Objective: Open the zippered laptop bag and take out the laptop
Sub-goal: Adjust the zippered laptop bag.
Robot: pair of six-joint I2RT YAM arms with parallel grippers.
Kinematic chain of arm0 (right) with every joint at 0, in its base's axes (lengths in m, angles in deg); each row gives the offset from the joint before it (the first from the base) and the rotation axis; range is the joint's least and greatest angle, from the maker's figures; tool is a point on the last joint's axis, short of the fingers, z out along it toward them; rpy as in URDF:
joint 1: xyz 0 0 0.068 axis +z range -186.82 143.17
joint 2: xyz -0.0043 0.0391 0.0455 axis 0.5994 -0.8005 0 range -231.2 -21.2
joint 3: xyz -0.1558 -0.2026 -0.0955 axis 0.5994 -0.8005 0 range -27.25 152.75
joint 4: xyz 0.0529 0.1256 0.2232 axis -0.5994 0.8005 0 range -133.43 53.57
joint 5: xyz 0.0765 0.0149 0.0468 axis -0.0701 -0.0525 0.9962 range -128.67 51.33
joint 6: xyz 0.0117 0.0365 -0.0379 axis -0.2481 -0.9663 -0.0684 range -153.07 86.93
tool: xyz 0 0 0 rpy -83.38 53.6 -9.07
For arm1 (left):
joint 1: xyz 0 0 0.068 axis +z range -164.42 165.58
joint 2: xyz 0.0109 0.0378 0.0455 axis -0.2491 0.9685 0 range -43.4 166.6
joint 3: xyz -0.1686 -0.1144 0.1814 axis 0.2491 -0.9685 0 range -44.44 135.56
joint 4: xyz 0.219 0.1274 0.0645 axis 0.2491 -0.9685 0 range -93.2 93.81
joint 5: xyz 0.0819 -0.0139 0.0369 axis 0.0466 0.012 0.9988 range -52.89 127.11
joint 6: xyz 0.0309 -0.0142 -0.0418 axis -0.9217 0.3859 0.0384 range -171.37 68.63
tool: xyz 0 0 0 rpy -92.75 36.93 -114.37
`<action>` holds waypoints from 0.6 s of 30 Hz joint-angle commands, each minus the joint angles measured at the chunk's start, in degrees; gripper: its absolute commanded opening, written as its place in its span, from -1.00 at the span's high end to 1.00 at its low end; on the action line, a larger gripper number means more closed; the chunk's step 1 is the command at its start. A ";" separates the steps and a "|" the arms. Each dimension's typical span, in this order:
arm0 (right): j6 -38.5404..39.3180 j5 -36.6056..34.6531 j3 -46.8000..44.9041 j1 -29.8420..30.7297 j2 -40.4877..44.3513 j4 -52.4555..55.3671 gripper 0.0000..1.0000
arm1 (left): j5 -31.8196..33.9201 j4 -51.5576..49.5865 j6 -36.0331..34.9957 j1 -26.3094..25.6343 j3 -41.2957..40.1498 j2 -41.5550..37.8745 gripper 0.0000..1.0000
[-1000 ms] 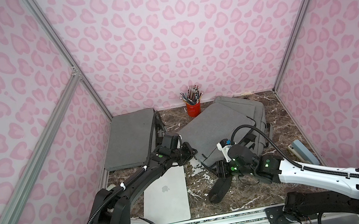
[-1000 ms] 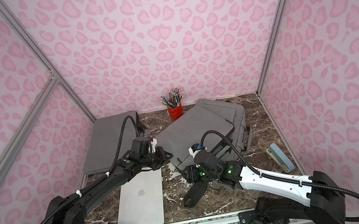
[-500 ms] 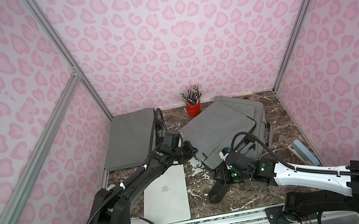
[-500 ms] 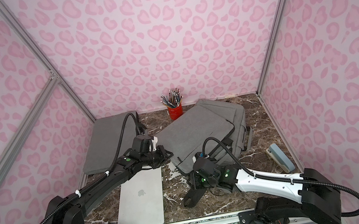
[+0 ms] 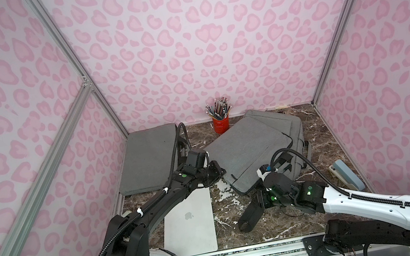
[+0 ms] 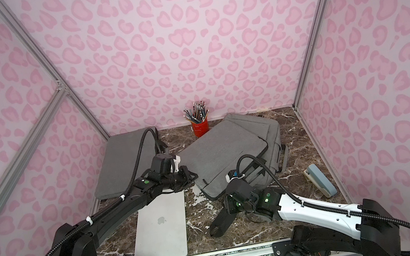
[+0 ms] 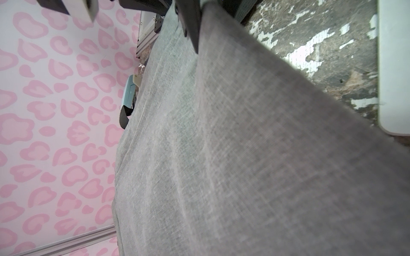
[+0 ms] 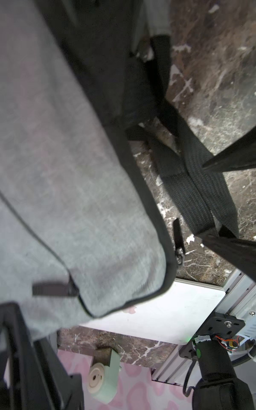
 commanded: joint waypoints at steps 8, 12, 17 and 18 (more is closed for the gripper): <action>6.71 -0.72 -3.94 3.65 -2.48 -14.42 0.13 | -0.21 2.61 -1.70 0.06 0.87 -0.02 0.96; 7.36 -0.88 -6.79 4.42 -2.26 -19.34 0.19 | -0.60 2.95 -1.53 0.01 1.30 0.55 0.96; 6.69 0.39 -10.98 4.33 -1.44 -27.07 0.23 | -0.82 2.99 -1.50 0.04 1.42 0.69 0.96; 6.98 0.25 -11.17 4.29 -1.44 -27.42 0.24 | -0.83 3.00 -1.52 0.01 1.45 0.69 0.96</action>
